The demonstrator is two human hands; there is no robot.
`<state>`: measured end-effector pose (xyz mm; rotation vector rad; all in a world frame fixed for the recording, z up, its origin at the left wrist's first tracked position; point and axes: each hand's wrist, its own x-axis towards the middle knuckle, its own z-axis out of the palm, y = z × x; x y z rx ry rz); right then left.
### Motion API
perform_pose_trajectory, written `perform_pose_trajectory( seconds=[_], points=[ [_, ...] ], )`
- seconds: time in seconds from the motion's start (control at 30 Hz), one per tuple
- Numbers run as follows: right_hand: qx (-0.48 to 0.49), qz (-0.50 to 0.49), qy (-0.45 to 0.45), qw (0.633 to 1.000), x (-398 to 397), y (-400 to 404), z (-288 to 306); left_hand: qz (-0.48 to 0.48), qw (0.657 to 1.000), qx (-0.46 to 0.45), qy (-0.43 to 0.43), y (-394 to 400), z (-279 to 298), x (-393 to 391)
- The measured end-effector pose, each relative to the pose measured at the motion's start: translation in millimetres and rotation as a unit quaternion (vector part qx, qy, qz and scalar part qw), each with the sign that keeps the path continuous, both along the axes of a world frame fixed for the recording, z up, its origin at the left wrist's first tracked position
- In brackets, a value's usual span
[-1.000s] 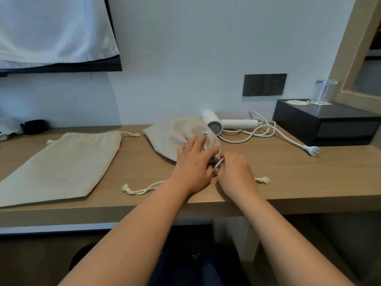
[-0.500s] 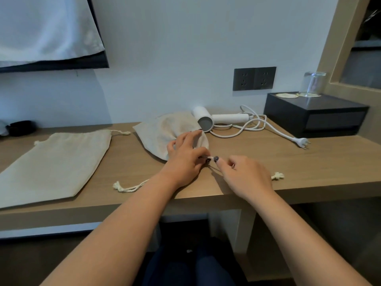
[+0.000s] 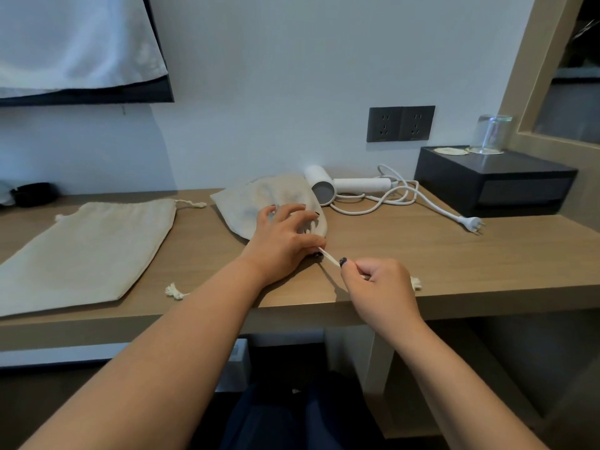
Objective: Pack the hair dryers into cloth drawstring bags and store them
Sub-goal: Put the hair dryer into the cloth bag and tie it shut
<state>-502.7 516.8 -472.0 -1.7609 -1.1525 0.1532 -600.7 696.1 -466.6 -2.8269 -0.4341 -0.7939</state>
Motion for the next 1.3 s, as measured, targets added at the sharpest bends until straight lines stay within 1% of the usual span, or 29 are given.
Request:
perform_pose_trajectory(
  seconds=[0.07,0.13,0.2,0.3,0.37,0.4,0.43,0.5,0.57,0.63,0.7,0.73,0.77,0.8,0.83,0.87,0.93,0.97,1.0,1.03,1.1,1.27,1.3],
  points=[
    [-0.012,0.006,0.084,0.996,-5.5,-5.5,2.0,0.025,0.997,-0.042,-0.053,-0.3,-3.9,-9.0],
    [-0.028,0.015,0.156,0.987,-12.5,-13.6,2.8,0.057,0.989,-0.108,-0.084,-4.2,-8.0,-21.0],
    [-0.026,0.014,0.168,0.985,-17.1,-18.9,3.1,0.1,0.978,-0.153,-0.096,-13.7,-11.5,-32.8],
    [-0.028,0.033,0.197,0.98,-20.0,-21.8,3.3,0.204,0.944,-0.23,-0.118,-28.7,-16.4,-50.4],
    [-0.022,0.059,0.233,0.97,-20.9,-23.4,1.4,0.263,0.937,-0.21,-0.097,-39.9,-18.1,-61.9],
    [-0.016,0.063,0.249,0.966,-22.0,-24.6,-0.6,0.277,0.936,-0.196,-0.095,-46.4,-18.4,-66.4],
    [-0.007,0.063,0.267,0.962,-24.0,-26.0,-3.0,0.281,0.932,-0.198,-0.111,-52.8,-19.3,-69.2],
    [0.014,0.055,0.315,0.947,-29.2,-29.3,-7.5,0.267,0.917,-0.24,-0.173,-66.2,-22.2,-69.2],
    [0.03,0.052,0.369,0.928,-34.7,-33.6,-11.7,0.238,0.889,-0.307,-0.244,-80.2,-26.1,-65.0],
    [0.044,0.056,0.413,0.908,-39.7,-40.2,-13.4,0.223,0.862,-0.346,-0.296,-98.5,-31.4,-61.7],
    [0.04,0.057,0.423,0.903,-40.8,-48.1,-13.9,0.223,0.848,-0.357,-0.321,-117.2,-32.4,-62.7],
    [0.03,0.058,0.421,0.905,-40.0,-52.3,-14.0,0.214,0.841,-0.378,-0.323,-125.1,-30.7,-65.5],
    [0.018,0.062,0.419,0.906,-38.8,-56.5,-14.0,0.196,0.826,-0.419,-0.322,-131.5,-29.2,-69.3],
    [0.008,0.07,0.42,0.905,-37.4,-61.2,-13.5,0.17,0.795,-0.484,-0.324,-136.8,-28.7,-73.5],
    [0.003,0.079,0.425,0.902,-36.0,-66.2,-13.0,0.142,0.743,-0.565,-0.329,-141.7,-28.3,-77.2],
    [0.004,0.09,0.435,0.896,-35.3,-71.4,-12.2,0.115,0.681,-0.644,-0.329,-146.6,-27.9,-80.7],
    [0.001,0.126,0.463,0.878,-37.1,-82.3,-9.9,0.061,0.564,-0.757,-0.325,-156.2,-30.3,-84.8],
    [-0.01,0.15,0.476,0.867,-39.8,-87.1,-9.6,0.044,0.521,-0.788,-0.325,-160.3,-33.0,-85.3],
    [-0.027,0.175,0.487,0.855,-43.5,-91.0,-9.8,0.033,0.497,-0.805,-0.322,-164.2,-34.2,-85.5],
    [-0.045,0.199,0.498,0.843,-47.4,-93.2,-11.7,0.027,0.489,-0.812,-0.317,-166.0,-36.3,-85.3],
    [-0.072,0.237,0.508,0.825,-54.5,-94.1,-20.3,0.018,0.489,-0.817,-0.305,-168.2,-39.7,-85.2],
    [-0.109,0.263,0.489,0.825,-63.7,-88.7,-37.0,0.0,0.495,-0.82,-0.287,-169.9,-40.1,-85.0],
    [-0.117,0.263,0.479,0.829,-64.6,-87.3,-37.7,-0.012,0.489,-0.822,-0.293,-170.3,-39.0,-84.9]
  ],
)
